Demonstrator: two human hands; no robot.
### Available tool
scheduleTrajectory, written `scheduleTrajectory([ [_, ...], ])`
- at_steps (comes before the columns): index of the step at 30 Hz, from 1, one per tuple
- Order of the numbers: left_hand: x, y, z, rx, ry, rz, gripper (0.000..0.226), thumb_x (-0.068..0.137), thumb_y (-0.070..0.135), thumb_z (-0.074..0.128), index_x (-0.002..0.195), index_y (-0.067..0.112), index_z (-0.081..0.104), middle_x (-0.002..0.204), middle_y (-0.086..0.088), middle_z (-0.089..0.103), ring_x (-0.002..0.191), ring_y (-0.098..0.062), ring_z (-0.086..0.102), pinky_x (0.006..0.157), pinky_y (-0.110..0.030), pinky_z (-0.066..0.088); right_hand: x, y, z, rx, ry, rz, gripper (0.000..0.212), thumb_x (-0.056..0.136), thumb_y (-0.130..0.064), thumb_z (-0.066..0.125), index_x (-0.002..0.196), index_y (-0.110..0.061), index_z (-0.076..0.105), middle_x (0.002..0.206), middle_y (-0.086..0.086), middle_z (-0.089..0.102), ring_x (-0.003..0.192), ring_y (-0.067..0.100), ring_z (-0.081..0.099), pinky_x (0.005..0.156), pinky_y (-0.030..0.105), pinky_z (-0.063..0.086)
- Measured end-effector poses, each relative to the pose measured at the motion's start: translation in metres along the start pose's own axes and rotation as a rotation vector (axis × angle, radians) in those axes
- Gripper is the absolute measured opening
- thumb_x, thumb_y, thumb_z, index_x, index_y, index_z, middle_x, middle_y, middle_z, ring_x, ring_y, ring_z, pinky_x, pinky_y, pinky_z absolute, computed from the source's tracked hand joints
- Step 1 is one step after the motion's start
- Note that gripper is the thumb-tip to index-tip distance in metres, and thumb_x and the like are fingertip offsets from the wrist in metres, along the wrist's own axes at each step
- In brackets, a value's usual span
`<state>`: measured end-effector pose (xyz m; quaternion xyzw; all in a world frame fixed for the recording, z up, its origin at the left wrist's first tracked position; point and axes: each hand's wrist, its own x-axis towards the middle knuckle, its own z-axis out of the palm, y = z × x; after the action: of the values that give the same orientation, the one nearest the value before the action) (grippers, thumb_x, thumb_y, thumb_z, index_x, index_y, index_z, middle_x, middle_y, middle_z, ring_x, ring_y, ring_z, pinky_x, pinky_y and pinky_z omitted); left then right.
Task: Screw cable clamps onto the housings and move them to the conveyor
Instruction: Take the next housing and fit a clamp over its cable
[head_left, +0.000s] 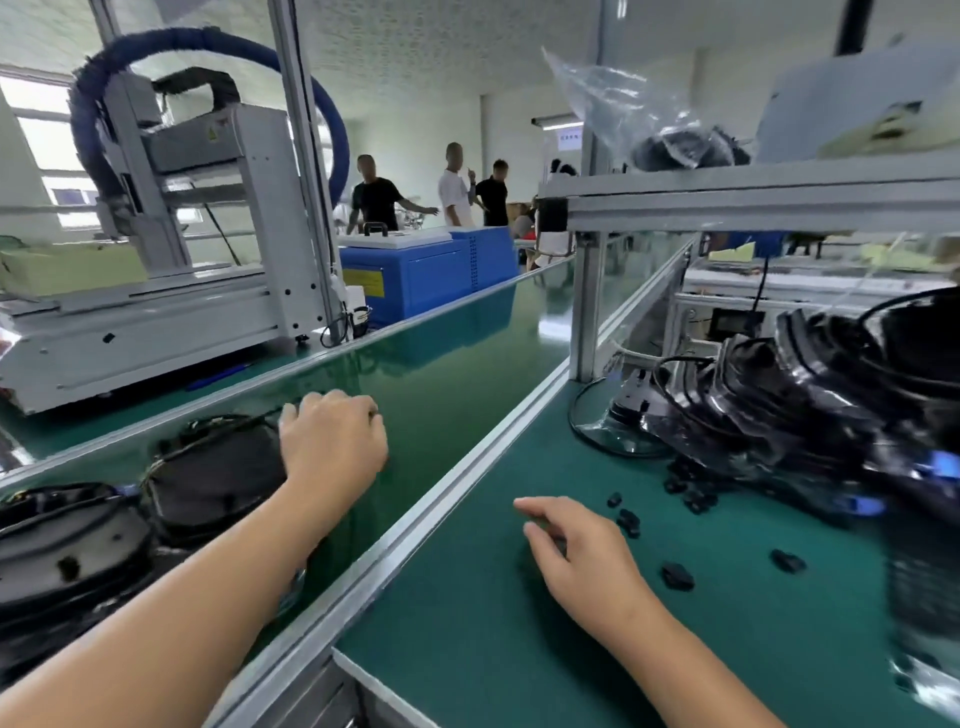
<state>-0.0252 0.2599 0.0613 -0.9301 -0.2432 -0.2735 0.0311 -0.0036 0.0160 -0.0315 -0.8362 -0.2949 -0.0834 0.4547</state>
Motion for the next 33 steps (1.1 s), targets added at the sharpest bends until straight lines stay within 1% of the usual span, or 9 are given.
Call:
scheduleTrajectory([
  [4, 0.003, 0.093, 0.020, -0.279, -0.168, 0.131, 0.025, 0.091, 0.030, 0.050, 0.100, 0.027, 0.073, 0.103, -0.002, 0.068, 0.102, -0.028, 0.058, 0.083, -0.035, 0.046, -0.026, 0.018, -0.055, 0.009, 0.143, 0.073, 0.023, 0.091, -0.014, 0.061, 0.108, -0.026, 0.071, 0.098, -0.019, 0.068, 0.090, 0.000, 0.062, 0.078, 0.006, 0.043],
  [8, 0.001, 0.184, 0.032, -0.678, -0.363, 0.152, 0.034, 0.092, 0.034, 0.054, 0.062, 0.018, 0.060, 0.057, 0.002, 0.056, 0.063, -0.021, 0.054, 0.058, -0.026, 0.043, -0.051, 0.038, -0.107, -0.007, 0.272, 0.128, 0.022, 0.091, -0.010, 0.062, 0.103, -0.026, 0.072, 0.096, -0.019, 0.070, 0.092, -0.007, 0.062, 0.077, 0.006, 0.044],
  [14, 0.009, 0.304, 0.004, -1.012, -0.280, 0.213, 0.045, 0.092, 0.038, 0.051, 0.050, 0.020, 0.045, 0.039, 0.008, 0.040, 0.045, -0.014, 0.041, 0.051, -0.025, 0.034, -0.077, 0.063, -0.153, 0.019, 0.494, 0.225, 0.040, 0.087, 0.000, 0.063, 0.088, -0.039, 0.068, 0.084, -0.014, 0.074, 0.083, 0.000, 0.068, 0.076, 0.012, 0.050],
  [18, 0.011, 0.373, -0.034, -1.119, -0.302, 0.339, 0.027, 0.091, 0.037, 0.054, 0.076, 0.021, 0.069, 0.054, 0.010, 0.056, 0.053, -0.009, 0.050, 0.057, -0.022, 0.041, -0.077, 0.071, -0.162, 0.077, 0.544, 0.306, 0.035, 0.089, -0.006, 0.061, 0.087, -0.041, 0.067, 0.081, -0.021, 0.072, 0.072, -0.001, 0.067, 0.068, 0.007, 0.046],
  [23, 0.008, 0.450, -0.061, -1.103, -0.510, 0.408, 0.019, 0.090, 0.032, 0.057, 0.083, 0.015, 0.060, 0.062, 0.000, 0.046, 0.063, -0.022, 0.045, 0.060, -0.024, 0.037, -0.077, 0.071, -0.171, 0.078, 0.535, 0.310, 0.033, 0.092, -0.012, 0.058, 0.092, -0.045, 0.064, 0.083, -0.019, 0.071, 0.067, 0.000, 0.063, 0.060, 0.008, 0.043],
  [25, 0.009, 0.471, -0.063, -1.109, -0.655, 0.362, 0.036, 0.092, 0.034, 0.059, 0.106, 0.002, 0.062, 0.065, -0.007, 0.044, 0.071, -0.026, 0.046, 0.066, -0.027, 0.040, -0.076, 0.072, -0.175, 0.069, 0.560, 0.305, 0.034, 0.093, -0.012, 0.058, 0.093, -0.045, 0.062, 0.082, -0.015, 0.071, 0.075, -0.002, 0.065, 0.066, 0.008, 0.046],
  [27, 0.010, 0.485, -0.063, -1.058, -0.778, 0.347, 0.062, 0.093, 0.038, 0.059, 0.135, -0.004, 0.044, 0.097, -0.019, 0.058, 0.095, -0.033, 0.057, 0.087, -0.033, 0.049, -0.075, 0.073, -0.179, 0.062, 0.583, 0.301, 0.033, 0.093, -0.013, 0.057, 0.094, -0.046, 0.061, 0.082, -0.017, 0.070, 0.081, -0.003, 0.064, 0.069, 0.009, 0.047],
  [29, 0.012, 0.496, -0.062, -0.979, -0.820, 0.372, 0.068, 0.093, 0.041, 0.060, 0.141, -0.001, 0.037, 0.136, -0.020, 0.050, 0.122, -0.036, 0.051, 0.102, -0.043, 0.046, -0.075, 0.074, -0.181, 0.071, 0.601, 0.307, 0.032, 0.094, -0.015, 0.056, 0.095, -0.046, 0.061, 0.084, -0.023, 0.068, 0.082, -0.004, 0.064, 0.069, 0.009, 0.046],
  [33, 0.013, 0.511, -0.067, -0.757, -0.838, 0.470, 0.074, 0.091, 0.046, 0.060, 0.144, 0.000, 0.035, 0.146, -0.017, 0.042, 0.128, -0.036, 0.047, 0.105, -0.043, 0.044, -0.074, 0.072, -0.187, 0.074, 0.650, 0.309, 0.032, 0.094, -0.013, 0.055, 0.095, -0.045, 0.062, 0.088, -0.030, 0.065, 0.082, -0.004, 0.064, 0.069, 0.008, 0.045],
])
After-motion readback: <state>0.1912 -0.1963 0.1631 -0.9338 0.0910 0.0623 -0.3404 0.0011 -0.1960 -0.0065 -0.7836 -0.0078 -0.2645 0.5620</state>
